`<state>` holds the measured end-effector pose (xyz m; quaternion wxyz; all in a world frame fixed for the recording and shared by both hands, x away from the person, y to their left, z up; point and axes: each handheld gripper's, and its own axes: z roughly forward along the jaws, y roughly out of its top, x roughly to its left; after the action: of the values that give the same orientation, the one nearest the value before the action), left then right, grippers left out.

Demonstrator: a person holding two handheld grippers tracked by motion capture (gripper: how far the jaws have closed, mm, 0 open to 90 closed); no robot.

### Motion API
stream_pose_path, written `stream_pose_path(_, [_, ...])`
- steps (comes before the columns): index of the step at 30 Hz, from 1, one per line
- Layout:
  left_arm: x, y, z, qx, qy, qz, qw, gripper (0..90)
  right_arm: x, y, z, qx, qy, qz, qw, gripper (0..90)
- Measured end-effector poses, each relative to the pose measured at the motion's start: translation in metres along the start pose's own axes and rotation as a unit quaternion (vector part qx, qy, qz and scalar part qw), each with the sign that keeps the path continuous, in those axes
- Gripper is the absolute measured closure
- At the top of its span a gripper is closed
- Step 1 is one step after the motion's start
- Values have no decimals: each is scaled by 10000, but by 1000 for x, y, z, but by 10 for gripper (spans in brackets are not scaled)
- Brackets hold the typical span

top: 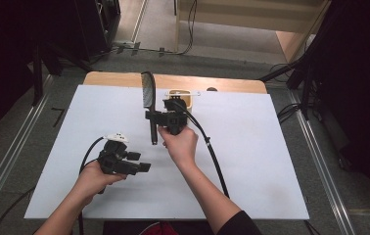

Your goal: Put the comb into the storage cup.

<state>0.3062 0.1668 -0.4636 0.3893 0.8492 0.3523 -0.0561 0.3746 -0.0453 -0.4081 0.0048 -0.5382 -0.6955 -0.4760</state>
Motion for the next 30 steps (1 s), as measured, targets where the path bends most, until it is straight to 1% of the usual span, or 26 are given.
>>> stream_pose_path(2, [0, -3, -2, -26, -20, 89, 10000, 314, 0, -1, -1, -34, 41, -86, 9999, 703])
stream_pose_path(4, [0, -4, -3, -33, 8, 98, 9999, 314, 0, -1, -2, -62, 50, -112, 9999, 704])
stream_pose_path(5, [1, -5, -4, -30, 21, 69, 10000, 314, 0, -2, -2, -82, 54, -129, 9999, 703])
stream_pose_path(9, [2, -10, -8, 44, 161, 144, 9998, 314, 0, -2, -5, -166, -5, -216, 9996, 704])
stream_pose_path(12, [3, -14, -11, 88, 255, 147, 9995, 314, -2, -2, -5, -179, 21, -171, 9997, 704])
stream_pose_path(14, [4, -16, -12, 129, 345, 182, 9992, 314, -4, -2, -6, -187, 10, -157, 9997, 703])
stream_pose_path(15, [5, -17, -13, 144, 372, 205, 9990, 314, -5, -2, -7, -184, -37, -164, 9997, 703])
stream_pose_path(17, [5, -19, -15, 129, 387, 175, 9990, 314, -6, -2, -8, -210, -37, -173, 9996, 703])
stream_pose_path(18, [5, -21, -16, 117, 395, 156, 9990, 314, -7, -2, -10, -247, -87, -196, 9995, 703])
stream_pose_path(19, [5, -21, -16, 117, 395, 156, 9990, 314, -7, -2, -10, -247, -87, -196, 9995, 703])
stream_pose_path(21, [5, -23, -17, 107, 423, 135, 9990, 314, -8, -1, -12, -306, -207, -213, 9991, 704])
stream_pose_path(26, [4, -26, -20, 76, 469, 117, 9988, 314, -10, 1, -16, -437, -317, -168, 9984, 703])
stream_pose_path(27, [5, -27, -22, 80, 527, 104, 9985, 314, -10, 1, -17, -472, -329, -180, 9982, 703])
stream_pose_path(28, [5, -27, -22, 80, 527, 104, 9985, 314, -10, 1, -17, -472, -329, -180, 9982, 703])
stream_pose_path(29, [4, -28, -22, 77, 582, 43, 9983, 314, -10, 2, -17, -469, -370, -182, 9980, 703])
stream_pose_path(30, [5, -28, -23, 59, 642, 31, 9979, 314, -10, 3, -17, -510, -430, -200, 9976, 703])
